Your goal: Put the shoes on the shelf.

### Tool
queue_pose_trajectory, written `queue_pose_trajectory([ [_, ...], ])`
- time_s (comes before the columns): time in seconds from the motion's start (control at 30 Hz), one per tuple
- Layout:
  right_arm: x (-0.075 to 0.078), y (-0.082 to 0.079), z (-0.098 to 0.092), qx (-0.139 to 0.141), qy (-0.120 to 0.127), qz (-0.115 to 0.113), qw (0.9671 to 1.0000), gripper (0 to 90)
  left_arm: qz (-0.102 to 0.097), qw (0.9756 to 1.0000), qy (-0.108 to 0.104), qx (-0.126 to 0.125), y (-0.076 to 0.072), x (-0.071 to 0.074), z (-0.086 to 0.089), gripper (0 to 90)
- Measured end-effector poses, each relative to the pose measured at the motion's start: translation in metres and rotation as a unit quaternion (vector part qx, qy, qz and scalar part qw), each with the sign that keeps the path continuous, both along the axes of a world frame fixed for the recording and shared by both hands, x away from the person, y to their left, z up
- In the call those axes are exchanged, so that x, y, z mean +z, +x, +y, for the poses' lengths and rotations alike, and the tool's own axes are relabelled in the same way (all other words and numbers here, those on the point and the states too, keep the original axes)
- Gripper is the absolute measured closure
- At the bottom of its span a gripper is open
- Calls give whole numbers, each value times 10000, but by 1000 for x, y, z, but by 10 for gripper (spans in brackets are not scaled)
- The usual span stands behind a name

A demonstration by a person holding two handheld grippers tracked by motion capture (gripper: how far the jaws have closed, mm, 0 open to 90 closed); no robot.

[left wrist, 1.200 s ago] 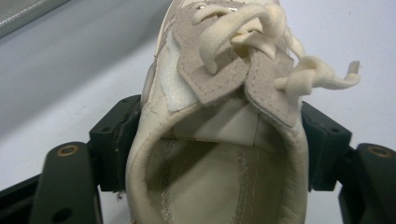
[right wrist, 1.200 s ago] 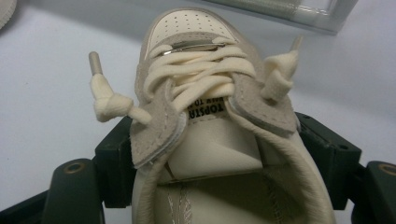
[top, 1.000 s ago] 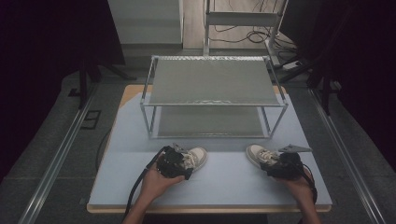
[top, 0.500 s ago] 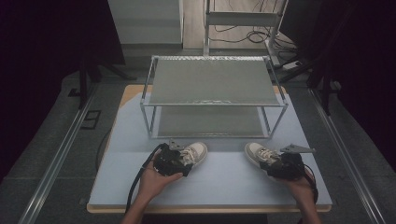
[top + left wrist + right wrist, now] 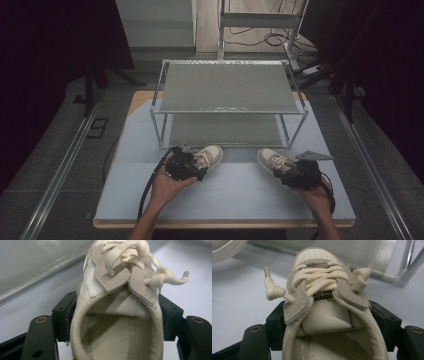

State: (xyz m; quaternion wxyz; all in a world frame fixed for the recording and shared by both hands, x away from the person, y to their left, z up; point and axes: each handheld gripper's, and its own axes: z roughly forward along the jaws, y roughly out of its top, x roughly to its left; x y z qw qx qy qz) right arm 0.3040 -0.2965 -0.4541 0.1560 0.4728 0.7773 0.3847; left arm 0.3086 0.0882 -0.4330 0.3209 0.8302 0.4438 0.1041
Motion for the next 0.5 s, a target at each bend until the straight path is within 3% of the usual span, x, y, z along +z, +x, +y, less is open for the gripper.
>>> queue_pose_trajectory([
  [0.5,15,15,22,49,-18,-93,9999,281,6,10000,12,34,16,2,-10,302],
])
